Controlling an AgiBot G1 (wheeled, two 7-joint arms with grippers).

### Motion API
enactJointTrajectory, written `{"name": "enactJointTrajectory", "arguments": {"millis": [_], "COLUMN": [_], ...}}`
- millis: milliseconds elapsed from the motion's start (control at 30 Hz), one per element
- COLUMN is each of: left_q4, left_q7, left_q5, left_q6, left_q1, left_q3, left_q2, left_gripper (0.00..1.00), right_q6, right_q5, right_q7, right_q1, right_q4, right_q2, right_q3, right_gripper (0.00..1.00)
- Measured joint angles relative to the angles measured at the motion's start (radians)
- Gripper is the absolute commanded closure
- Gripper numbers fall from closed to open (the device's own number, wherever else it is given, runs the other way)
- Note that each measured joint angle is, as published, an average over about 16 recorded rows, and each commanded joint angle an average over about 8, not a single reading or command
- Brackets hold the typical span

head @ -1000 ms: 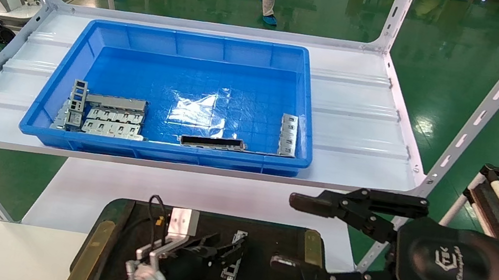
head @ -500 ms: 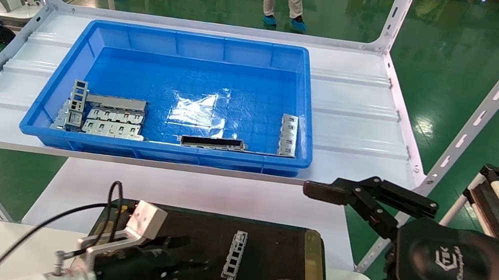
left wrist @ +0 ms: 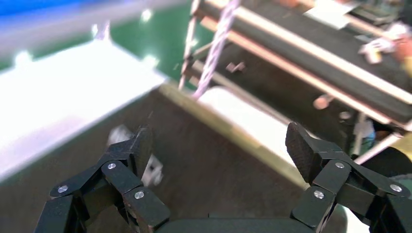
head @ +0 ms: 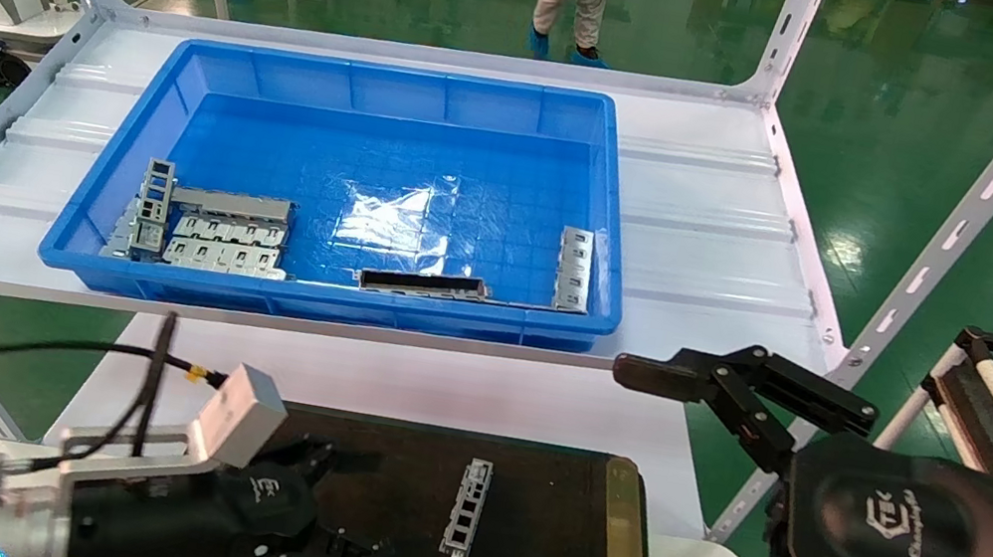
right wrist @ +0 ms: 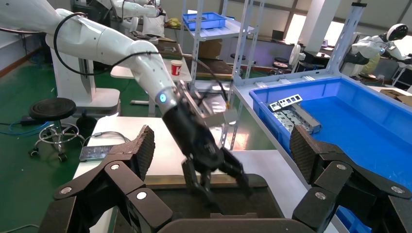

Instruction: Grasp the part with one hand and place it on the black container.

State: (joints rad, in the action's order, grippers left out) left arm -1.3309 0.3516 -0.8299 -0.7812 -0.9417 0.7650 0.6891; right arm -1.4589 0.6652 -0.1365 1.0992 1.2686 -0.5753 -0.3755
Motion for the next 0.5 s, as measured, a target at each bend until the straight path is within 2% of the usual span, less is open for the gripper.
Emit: {"name": "enactJointTrajectory", "arguments": {"millis": [267,500], "left_q4": [0.035,0.048], "left_q7": [-0.247,-0.327], "left_q5": [0.169,0.235], "left_q6": [-0.206,-0.321], "left_q1": [0.042,0.037], "left_q3": [-0.135,-0.186], "left_q2": [-0.025,-0.047], "left_gripper": [0.0,0.0], "right_q6": [0.0,0.0], "right_q5": [0.0,0.0], "right_q7": [0.0,0.0], "right_q1": [0.0,0.0], "right_q4": [0.0,0.0], "right_q2": [0.0,0.0], "right_q3": [0.0,0.0], "right_gripper": [0.0,0.0]}}
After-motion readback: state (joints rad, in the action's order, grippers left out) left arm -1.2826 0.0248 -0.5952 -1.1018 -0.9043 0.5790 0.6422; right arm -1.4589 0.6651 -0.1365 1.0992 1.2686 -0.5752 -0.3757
